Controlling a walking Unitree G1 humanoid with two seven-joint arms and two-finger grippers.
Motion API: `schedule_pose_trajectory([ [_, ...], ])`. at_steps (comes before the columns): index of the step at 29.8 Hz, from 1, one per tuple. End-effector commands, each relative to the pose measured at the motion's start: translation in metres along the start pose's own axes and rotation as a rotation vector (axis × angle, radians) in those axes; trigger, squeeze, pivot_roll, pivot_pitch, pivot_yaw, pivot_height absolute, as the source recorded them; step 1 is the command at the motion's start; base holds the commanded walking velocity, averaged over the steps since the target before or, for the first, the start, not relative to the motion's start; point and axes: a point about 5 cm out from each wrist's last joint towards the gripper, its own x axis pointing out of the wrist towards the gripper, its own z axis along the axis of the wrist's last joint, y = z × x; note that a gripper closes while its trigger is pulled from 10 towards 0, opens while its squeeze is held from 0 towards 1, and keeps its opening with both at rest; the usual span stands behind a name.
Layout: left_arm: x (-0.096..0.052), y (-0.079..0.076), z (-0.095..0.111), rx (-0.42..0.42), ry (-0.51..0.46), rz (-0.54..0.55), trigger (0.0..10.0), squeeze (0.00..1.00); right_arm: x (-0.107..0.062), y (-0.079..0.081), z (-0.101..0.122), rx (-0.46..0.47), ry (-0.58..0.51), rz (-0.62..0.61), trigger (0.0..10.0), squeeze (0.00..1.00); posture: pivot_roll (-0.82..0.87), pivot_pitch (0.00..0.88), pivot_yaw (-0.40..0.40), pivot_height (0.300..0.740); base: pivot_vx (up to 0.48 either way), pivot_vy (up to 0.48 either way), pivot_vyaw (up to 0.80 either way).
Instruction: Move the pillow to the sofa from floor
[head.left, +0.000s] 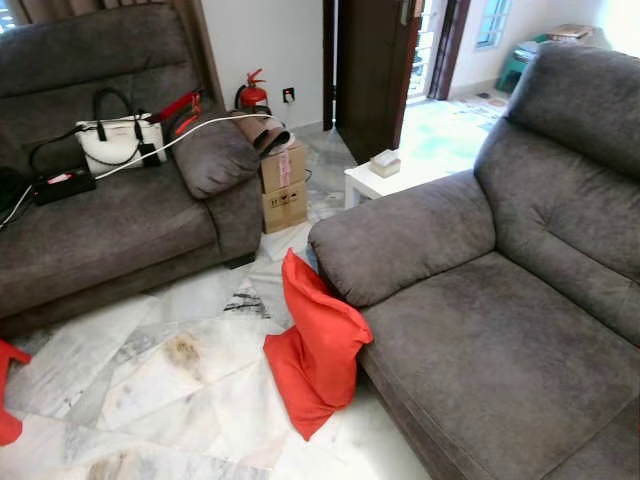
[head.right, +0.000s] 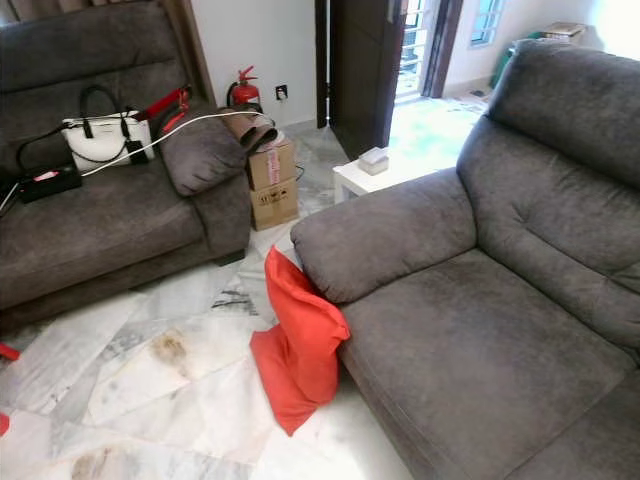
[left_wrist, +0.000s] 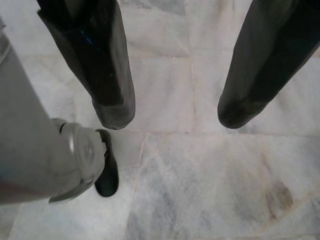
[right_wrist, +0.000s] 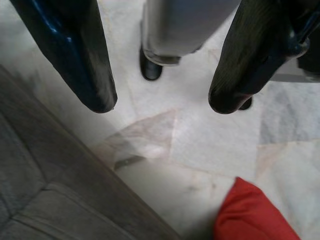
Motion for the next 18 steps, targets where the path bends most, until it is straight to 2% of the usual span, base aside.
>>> schedule_pose_trajectory([
  [1, -0.0014, 0.0035, -0.0052, -0.005, 0.017, 0.008, 10.0, 0.00, 0.0006, 0.0040, 0.0018, -0.006, -0.010, 0.018, 10.0, 0.00, 0.09, 0.078, 0.058, 0.740, 0.304, 0.000, 0.00],
  [4, -0.0013, 0.0031, -0.0047, -0.007, 0.015, 0.005, 10.0, 0.00, 0.0007, 0.0046, 0.0025, -0.012, -0.013, 0.022, 10.0, 0.00, 0.09, 0.078, 0.058, 0.740, 0.309, 0.000, 0.19],
  [9, -0.0012, 0.0029, -0.0042, -0.008, 0.014, 0.003, 10.0, 0.00, 0.0013, 0.0068, 0.0043, -0.008, -0.019, 0.027, 10.0, 0.00, 0.09, 0.080, 0.061, 0.740, 0.250, 0.000, 0.80],
  [18, -0.0011, 0.0020, -0.0042, -0.010, 0.012, -0.003, 10.0, 0.00, 0.0014, 0.0082, 0.0037, 0.022, -0.018, 0.031, 10.0, 0.00, 0.09, 0.082, 0.060, 0.740, 0.105, 0.000, 0.00],
])
